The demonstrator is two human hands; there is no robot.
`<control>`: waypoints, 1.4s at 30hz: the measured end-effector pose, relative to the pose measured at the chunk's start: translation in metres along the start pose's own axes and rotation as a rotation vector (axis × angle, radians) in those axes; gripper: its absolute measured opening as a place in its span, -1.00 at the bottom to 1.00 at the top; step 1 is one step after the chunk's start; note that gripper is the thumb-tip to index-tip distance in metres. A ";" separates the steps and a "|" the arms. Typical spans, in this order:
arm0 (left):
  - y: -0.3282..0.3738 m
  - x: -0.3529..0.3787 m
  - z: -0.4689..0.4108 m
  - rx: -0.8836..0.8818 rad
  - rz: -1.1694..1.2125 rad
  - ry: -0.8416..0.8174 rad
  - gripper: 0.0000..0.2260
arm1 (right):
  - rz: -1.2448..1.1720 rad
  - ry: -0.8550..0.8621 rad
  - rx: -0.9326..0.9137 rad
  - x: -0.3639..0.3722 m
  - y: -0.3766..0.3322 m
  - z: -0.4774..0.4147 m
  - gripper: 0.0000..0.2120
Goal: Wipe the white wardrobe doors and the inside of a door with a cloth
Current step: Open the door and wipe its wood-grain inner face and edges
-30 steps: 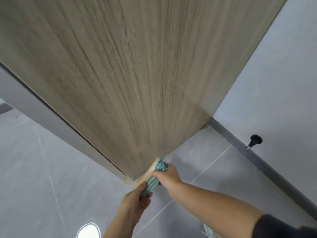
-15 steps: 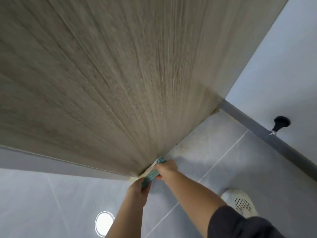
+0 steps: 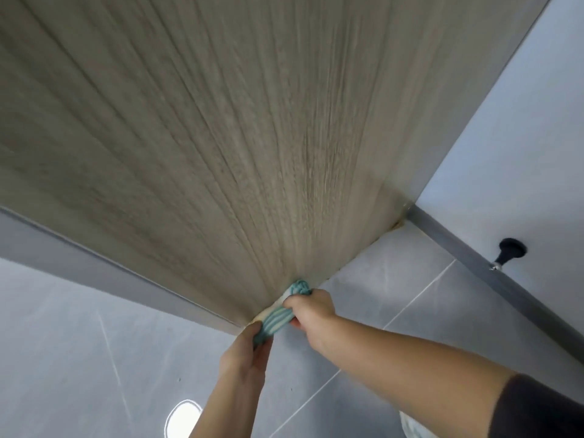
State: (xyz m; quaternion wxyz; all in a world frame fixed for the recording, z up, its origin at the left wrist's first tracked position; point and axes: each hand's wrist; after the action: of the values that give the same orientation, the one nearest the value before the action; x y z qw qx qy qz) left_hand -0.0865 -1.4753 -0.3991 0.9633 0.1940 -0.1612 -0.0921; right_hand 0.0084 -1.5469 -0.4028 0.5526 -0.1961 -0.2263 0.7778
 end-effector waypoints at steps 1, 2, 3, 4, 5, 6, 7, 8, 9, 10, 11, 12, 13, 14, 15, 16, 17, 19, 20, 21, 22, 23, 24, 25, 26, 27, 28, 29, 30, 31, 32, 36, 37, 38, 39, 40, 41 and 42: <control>0.005 0.003 0.015 0.011 -0.011 -0.023 -0.87 | -0.008 -0.016 -0.033 -0.004 -0.009 0.014 -0.72; 0.010 0.006 0.028 0.016 -0.017 -0.045 -0.91 | -0.024 -0.033 -0.061 -0.007 -0.015 0.025 -0.75; 0.015 0.009 0.044 0.021 -0.020 -0.068 -0.94 | -0.044 -0.053 -0.089 -0.011 -0.022 0.039 -0.78; 0.021 0.012 0.060 0.032 -0.019 -0.084 -0.95 | -0.064 -0.068 -0.120 -0.014 -0.030 0.054 -0.81; 0.026 0.015 0.074 0.045 -0.020 -0.096 -0.95 | -0.087 -0.087 -0.144 -0.016 -0.037 0.068 -0.84; 0.033 0.018 0.089 0.062 -0.016 -0.111 -0.95 | -0.100 -0.105 -0.166 -0.018 -0.046 0.083 -0.87; 0.038 0.020 0.100 0.076 -0.022 -0.123 -0.95 | -0.123 -0.127 -0.175 -0.019 -0.052 0.093 -0.89; 0.044 0.022 0.114 0.091 -0.028 -0.145 -0.94 | -0.133 -0.143 -0.190 -0.020 -0.060 0.108 -0.89; 0.050 0.024 0.127 0.107 -0.032 -0.169 -0.93 | -0.142 -0.161 -0.203 -0.020 -0.068 0.120 -0.90; 0.056 0.025 0.139 0.127 -0.032 -0.197 -0.93 | -0.148 -0.180 -0.217 -0.021 -0.076 0.134 -0.91; 0.061 0.026 0.151 0.145 -0.028 -0.223 -0.92 | -0.160 -0.200 -0.229 -0.021 -0.083 0.147 -0.89; 0.066 0.028 0.161 0.164 -0.022 -0.240 -0.92 | -0.175 -0.218 -0.243 -0.022 -0.090 0.158 -0.86; 0.072 0.030 0.173 0.187 -0.021 -0.252 -0.93 | -0.183 -0.227 -0.256 -0.023 -0.097 0.169 -0.84; 0.077 0.031 0.185 0.210 -0.025 -0.264 -0.93 | -0.181 -0.232 -0.273 -0.024 -0.104 0.181 -0.85; 0.082 0.034 0.195 0.228 -0.032 -0.277 -0.93 | -0.183 -0.239 -0.289 -0.026 -0.110 0.192 -0.87; 0.087 0.036 0.207 0.248 -0.037 -0.292 -0.93 | -0.178 -0.253 -0.308 -0.029 -0.116 0.204 -0.88; 0.092 0.039 0.218 0.270 -0.038 -0.313 -0.93 | -0.172 -0.279 -0.334 -0.031 -0.123 0.216 -0.88; 0.100 0.045 0.237 0.324 -0.033 -0.355 -0.93 | -0.165 -0.357 -0.398 -0.038 -0.135 0.237 -0.85; 0.102 0.048 0.247 0.366 -0.030 -0.382 -0.93 | -0.167 -0.405 -0.442 -0.042 -0.141 0.247 -0.84; 0.102 0.050 0.256 0.422 -0.033 -0.420 -0.91 | -0.177 -0.451 -0.489 -0.046 -0.146 0.256 -0.83; 0.101 0.052 0.264 0.491 -0.039 -0.460 -0.89 | -0.188 -0.497 -0.539 -0.051 -0.150 0.262 -0.81; 0.098 0.054 0.269 0.562 -0.047 -0.496 -0.88 | -0.203 -0.547 -0.583 -0.056 -0.152 0.266 -0.78; 0.094 0.057 0.272 0.611 -0.053 -0.522 -0.87 | -0.221 -0.590 -0.602 -0.062 -0.152 0.266 -0.73; 0.087 0.058 0.268 0.628 -0.062 -0.543 -0.84 | -0.238 -0.625 -0.595 -0.069 -0.150 0.261 -0.67; 0.082 0.058 0.263 0.611 -0.067 -0.560 -0.81 | -0.236 -0.641 -0.565 -0.075 -0.145 0.255 -0.61; 0.075 0.057 0.251 0.562 -0.080 -0.565 -0.79 | -0.226 -0.630 -0.515 -0.081 -0.137 0.245 -0.58; 0.066 0.056 0.234 0.493 -0.090 -0.561 -0.77 | -0.211 -0.601 -0.453 -0.087 -0.128 0.231 -0.60; 0.057 0.053 0.216 0.426 -0.101 -0.554 -0.74 | -0.192 -0.567 -0.392 -0.092 -0.117 0.217 -0.66; 0.047 0.051 0.197 0.364 -0.121 -0.534 -0.72 | -0.170 -0.530 -0.333 -0.096 -0.107 0.202 -0.72; 0.035 0.049 0.174 0.306 -0.150 -0.506 -0.73 | -0.150 -0.487 -0.279 -0.100 -0.096 0.183 -0.76; 0.024 0.047 0.153 0.256 -0.178 -0.470 -0.77 | -0.133 -0.435 -0.235 -0.103 -0.086 0.163 -0.77; -0.020 0.044 0.070 0.093 -0.230 -0.318 -0.84 | -0.041 -0.262 -0.109 -0.105 -0.049 0.075 -0.78; -0.029 0.044 0.051 0.062 -0.235 -0.277 -0.86 | -0.024 -0.231 -0.075 -0.103 -0.040 0.051 -0.80; -0.036 0.043 0.035 0.042 -0.241 -0.231 -0.90 | -0.008 -0.208 -0.045 -0.099 -0.032 0.032 -0.80; -0.042 0.043 0.020 0.026 -0.250 -0.182 -0.93 | 0.010 -0.185 -0.022 -0.096 -0.025 0.012 -0.80; -0.048 0.044 0.004 0.013 -0.254 -0.132 -0.93 | 0.030 -0.163 -0.003 -0.092 -0.018 -0.008 -0.78; -0.052 0.045 -0.011 -0.001 -0.259 -0.082 -0.93 | 0.058 -0.140 0.010 -0.087 -0.012 -0.027 -0.76; -0.055 0.045 -0.024 -0.018 -0.259 -0.039 -0.92 | 0.080 -0.117 0.020 -0.083 -0.006 -0.042 -0.73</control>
State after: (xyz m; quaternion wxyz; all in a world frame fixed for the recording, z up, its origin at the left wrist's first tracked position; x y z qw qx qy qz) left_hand -0.0423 -1.5281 -0.4298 0.9416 0.2029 -0.1528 -0.2209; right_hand 0.0623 -1.6181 -0.4294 0.5090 -0.1534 -0.2424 0.8116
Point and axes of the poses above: each hand's wrist, its own z-axis away from the middle knuckle, its own x-axis out of the palm, y = z × x, and after that the axes turned 6 degrees about -y, right-handed
